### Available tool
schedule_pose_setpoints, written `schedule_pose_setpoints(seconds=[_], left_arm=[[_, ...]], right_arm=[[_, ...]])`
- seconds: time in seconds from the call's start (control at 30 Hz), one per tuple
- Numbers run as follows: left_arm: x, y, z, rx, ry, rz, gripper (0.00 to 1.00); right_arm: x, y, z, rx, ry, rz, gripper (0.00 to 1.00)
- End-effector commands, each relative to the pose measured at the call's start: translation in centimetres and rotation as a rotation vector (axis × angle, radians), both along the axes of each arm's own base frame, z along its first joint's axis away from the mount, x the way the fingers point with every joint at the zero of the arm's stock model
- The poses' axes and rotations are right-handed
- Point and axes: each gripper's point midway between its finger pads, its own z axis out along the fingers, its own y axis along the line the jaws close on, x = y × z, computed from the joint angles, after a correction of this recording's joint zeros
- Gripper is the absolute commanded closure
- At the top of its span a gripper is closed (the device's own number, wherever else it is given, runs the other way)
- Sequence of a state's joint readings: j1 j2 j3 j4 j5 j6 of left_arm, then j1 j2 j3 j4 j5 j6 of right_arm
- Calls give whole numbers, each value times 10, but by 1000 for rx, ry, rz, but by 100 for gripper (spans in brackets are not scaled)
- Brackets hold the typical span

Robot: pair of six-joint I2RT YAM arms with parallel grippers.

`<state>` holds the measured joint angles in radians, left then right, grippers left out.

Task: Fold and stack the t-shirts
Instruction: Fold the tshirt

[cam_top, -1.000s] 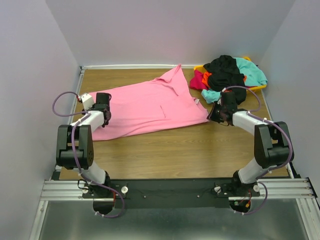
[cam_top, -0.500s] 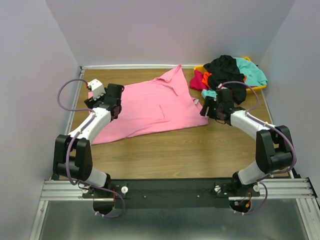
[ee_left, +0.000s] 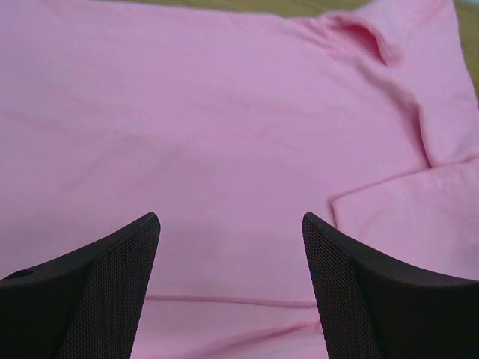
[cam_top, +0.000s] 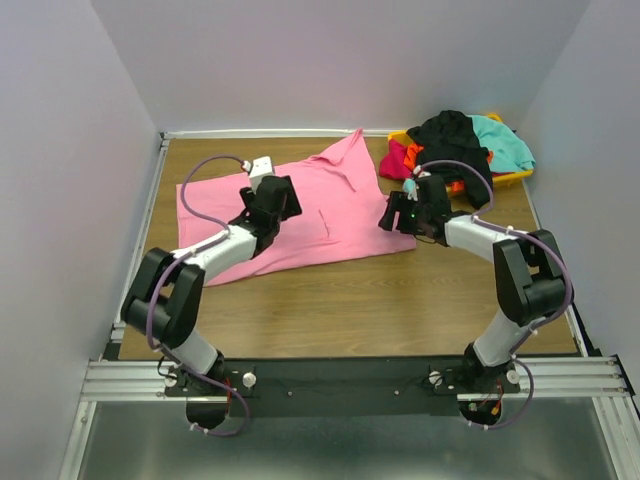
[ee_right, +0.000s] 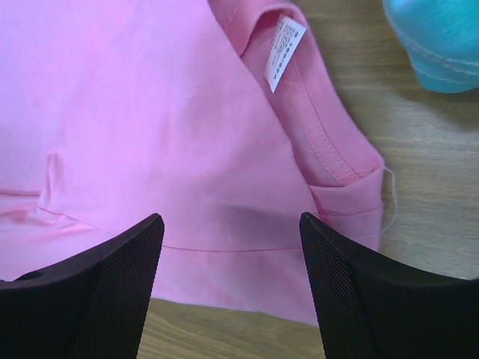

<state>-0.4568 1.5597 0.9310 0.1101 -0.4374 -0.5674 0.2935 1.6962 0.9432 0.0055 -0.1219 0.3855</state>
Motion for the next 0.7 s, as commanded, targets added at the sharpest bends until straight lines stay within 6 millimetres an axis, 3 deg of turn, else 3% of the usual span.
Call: schedule_pose_setpoints(seconds=[0.0,0.3,0.5,0.67], left_arm=[[-3,-48,-29,-47,30,-160,15],[-24,-52,-68,-90,77,-197,15],[-38,-44,-91,-69,116,-185,15],[-49,-41,-106,-55,148,-184,15]], right_arm=[[5,14,-6,1,-29,50,20],[-8,7,-26,-18,22,13,20],[-36,0,-56,-33,154,-22,20],[-58,-11,-64,-60,199,-71,20]])
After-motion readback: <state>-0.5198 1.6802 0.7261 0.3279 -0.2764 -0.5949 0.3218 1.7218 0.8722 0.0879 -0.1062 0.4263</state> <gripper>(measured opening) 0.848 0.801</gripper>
